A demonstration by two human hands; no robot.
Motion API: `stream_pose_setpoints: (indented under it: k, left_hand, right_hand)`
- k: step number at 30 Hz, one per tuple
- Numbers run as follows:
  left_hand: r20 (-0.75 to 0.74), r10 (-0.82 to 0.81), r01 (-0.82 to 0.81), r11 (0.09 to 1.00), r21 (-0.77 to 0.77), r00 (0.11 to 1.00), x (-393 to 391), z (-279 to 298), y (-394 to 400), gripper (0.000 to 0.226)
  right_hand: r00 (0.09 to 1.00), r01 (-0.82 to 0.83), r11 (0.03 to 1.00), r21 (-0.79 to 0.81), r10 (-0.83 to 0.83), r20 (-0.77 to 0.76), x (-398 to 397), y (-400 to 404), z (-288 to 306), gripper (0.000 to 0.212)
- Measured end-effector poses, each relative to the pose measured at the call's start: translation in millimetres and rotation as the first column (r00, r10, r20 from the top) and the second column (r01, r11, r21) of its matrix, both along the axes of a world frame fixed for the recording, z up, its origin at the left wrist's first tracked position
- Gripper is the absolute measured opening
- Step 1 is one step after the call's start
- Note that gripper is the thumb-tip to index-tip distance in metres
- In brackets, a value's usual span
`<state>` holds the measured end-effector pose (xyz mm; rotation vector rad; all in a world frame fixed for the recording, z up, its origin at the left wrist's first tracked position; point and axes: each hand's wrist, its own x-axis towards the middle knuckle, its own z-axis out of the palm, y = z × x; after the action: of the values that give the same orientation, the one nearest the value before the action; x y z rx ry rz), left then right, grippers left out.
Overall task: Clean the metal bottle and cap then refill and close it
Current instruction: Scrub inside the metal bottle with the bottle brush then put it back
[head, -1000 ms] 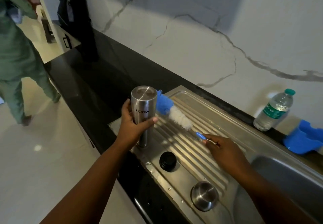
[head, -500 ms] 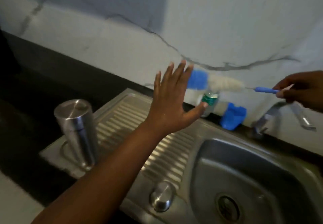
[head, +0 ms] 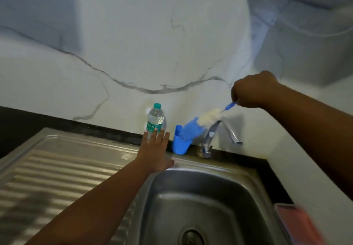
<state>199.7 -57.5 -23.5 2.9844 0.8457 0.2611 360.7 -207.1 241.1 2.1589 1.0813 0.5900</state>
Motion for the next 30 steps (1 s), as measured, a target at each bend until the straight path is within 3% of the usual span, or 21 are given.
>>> stream_pose_setpoints:
  k: [6, 8, 18, 26, 30]
  left_hand:
    - [0.018, 0.010, -0.009, 0.999, -0.042, 1.000, 26, -10, 9, 0.108]
    - [0.021, 0.020, -0.019, 0.997, -0.070, 1.000, 32, -16, 13, 0.109]
    - [0.026, -0.032, 0.035, 0.989, -0.143, 0.999, 45, -39, 4, 0.106]
    - [0.014, -0.021, 0.022, 0.991, -0.128, 1.000, 39, -38, -3, 0.104]
    - [-0.002, 0.000, 0.000, 0.987, -0.161, 1.000, 35, -34, -5, 0.105]
  right_hand:
    - [0.983, -0.100, 0.993, -0.064, 0.109, 0.149, 7, 41, -23, 0.011]
    - [0.975, -0.134, 0.988, -0.077, 0.145, 0.165, 6, 54, -30, 0.020]
    - [0.959, -0.256, 0.966, -0.025, 0.257, 0.122, 8, 82, -75, 0.035]
    - [0.947, -0.291, 0.957, 0.006, 0.287, 0.146, 28, 60, -85, 0.015]
    - [0.925, -0.347, 0.937, 0.041, 0.335, 0.180, 32, 54, -84, 0.027]
